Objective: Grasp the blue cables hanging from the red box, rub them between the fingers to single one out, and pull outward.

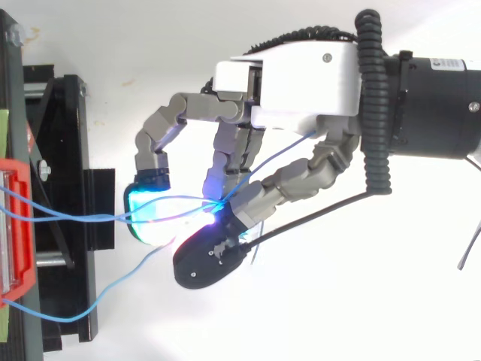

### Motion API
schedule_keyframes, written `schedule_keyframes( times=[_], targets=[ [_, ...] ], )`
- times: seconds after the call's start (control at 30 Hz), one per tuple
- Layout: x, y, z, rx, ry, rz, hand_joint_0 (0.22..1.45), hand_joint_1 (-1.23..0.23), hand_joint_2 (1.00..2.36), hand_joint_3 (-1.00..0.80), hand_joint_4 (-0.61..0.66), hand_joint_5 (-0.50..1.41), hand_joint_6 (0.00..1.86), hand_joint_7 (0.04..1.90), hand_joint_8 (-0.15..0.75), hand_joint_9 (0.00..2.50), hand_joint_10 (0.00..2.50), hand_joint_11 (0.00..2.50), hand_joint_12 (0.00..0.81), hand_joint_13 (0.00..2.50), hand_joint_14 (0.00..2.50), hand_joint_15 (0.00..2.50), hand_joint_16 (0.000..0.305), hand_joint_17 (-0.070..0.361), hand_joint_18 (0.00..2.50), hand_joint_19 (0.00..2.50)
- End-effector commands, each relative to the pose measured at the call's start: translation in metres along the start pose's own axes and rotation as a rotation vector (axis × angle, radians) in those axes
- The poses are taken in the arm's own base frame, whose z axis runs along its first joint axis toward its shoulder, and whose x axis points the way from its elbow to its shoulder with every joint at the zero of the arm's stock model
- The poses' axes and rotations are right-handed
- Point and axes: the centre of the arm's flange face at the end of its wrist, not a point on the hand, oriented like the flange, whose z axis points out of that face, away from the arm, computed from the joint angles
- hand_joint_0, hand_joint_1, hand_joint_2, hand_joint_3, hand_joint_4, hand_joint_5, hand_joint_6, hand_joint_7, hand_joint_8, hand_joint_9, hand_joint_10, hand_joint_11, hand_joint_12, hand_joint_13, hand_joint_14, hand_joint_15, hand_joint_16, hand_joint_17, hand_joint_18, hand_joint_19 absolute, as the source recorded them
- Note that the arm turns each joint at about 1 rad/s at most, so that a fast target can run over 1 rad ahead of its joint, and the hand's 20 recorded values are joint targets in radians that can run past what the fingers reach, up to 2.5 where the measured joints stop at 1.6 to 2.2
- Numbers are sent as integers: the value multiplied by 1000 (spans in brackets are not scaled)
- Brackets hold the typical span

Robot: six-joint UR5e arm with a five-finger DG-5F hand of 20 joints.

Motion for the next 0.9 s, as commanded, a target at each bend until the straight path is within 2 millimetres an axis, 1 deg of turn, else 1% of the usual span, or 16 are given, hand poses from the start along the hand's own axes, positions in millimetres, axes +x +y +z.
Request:
schedule_keyframes(
  times=[0.0, 0.13, 0.3, 0.37, 0.47, 0.57, 0.73, 0.8, 0.83, 0.87],
  targets=[
    [0, -1, 1, 0, 0, 0, 568, -803, 1000, -500, 30, -161, 892, 879, 238, 1356, 17, 1421, 342, 1275, 31, 989, 52, 117, 905, 678],
    [0, 0, 0, -1, 0, 0, 508, -727, 1000, -500, 43, -159, 887, 866, 264, 1372, 13, 1405, 359, 1295, 28, 975, 56, 126, 926, 679],
    [0, 0, 0, 0, 2, 0, 492, -665, 1000, -500, 52, -160, 883, 858, 266, 1388, 12, 1381, 368, 1300, 29, 982, 58, 131, 934, 680],
    [0, 0, 0, -2, 1, 0, 510, -645, 1000, -500, 47, -161, 880, 864, 258, 1383, 14, 1411, 359, 1297, 28, 984, 57, 128, 921, 688],
    [0, 0, 0, -2, 1, 0, 599, -618, 1002, -475, 27, -158, 875, 901, 221, 1374, 16, 1419, 332, 1285, 29, 992, 53, 119, 888, 713],
    [0, -1, 1, 0, 2, 0, 604, -628, 1007, -408, 8, -157, 877, 919, 228, 1380, 17, 1421, 330, 1286, 30, 1002, 53, 119, 891, 715],
    [0, 0, 1, -2, 1, 0, 610, -673, 1012, -327, 17, -165, 887, 892, 230, 1359, 15, 1424, 335, 1282, 30, 1004, 53, 119, 891, 714],
    [0, 2, 0, -5, 1, 1, 629, -750, 1013, -317, 24, -171, 892, 870, 237, 1335, 14, 1418, 340, 1273, 30, 996, 53, 120, 893, 697],
    [-1, 2, 0, -4, 0, 1, 653, -805, 1012, -336, 25, -172, 893, 864, 226, 1318, 14, 1415, 339, 1266, 30, 993, 53, 119, 894, 686],
    [-1, 2, 0, -3, 0, 1, 685, -846, 1008, -391, 13, -173, 892, 866, 227, 1312, 15, 1421, 338, 1259, 31, 993, 52, 118, 895, 675]
  ],
)
